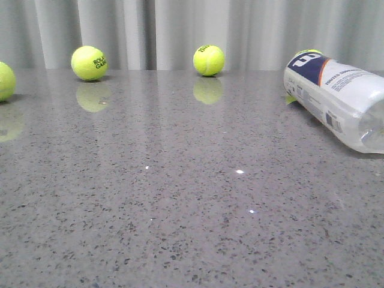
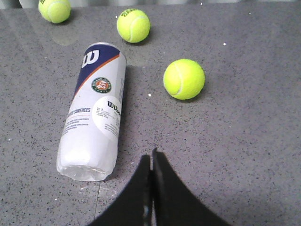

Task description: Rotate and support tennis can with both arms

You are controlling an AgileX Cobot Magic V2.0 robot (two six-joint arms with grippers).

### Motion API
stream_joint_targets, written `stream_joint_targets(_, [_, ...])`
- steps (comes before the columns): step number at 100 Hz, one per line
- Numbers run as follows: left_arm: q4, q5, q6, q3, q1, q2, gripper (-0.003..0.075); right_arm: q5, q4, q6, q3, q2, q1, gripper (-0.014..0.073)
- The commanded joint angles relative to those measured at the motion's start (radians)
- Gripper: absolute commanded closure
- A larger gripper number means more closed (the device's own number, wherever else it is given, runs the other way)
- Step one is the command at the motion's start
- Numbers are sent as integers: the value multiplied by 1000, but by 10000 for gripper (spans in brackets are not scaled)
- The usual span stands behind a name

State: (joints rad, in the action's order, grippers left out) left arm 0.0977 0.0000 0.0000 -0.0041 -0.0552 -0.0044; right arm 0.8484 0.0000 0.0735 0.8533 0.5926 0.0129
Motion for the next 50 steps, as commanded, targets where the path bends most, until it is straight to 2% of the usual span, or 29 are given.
stream_joint_targets(1, [-1,-77,-11,47,2,-38,741,-38,0,1,37,50,1,657])
stream_joint_targets(9, [-1,-77,-11,47,2,-38,741,-7,0,1,37,72,1,620])
stream_joint_targets(18, [-1,-77,-11,47,2,-38,741,17,0,1,37,81,1,485])
stream_joint_targets(23, [-1,-77,-11,47,2,-38,741,28,0,1,37,81,1,363])
stream_joint_targets(32, [-1,-77,-11,47,2,-38,741,29,0,1,37,81,1,70])
stream_joint_targets(38, [-1,-77,-11,47,2,-38,741,26,0,1,37,81,1,-73])
stream_joint_targets(50, [-1,-77,-11,47,2,-38,741,23,0,0,37,81,1,-50])
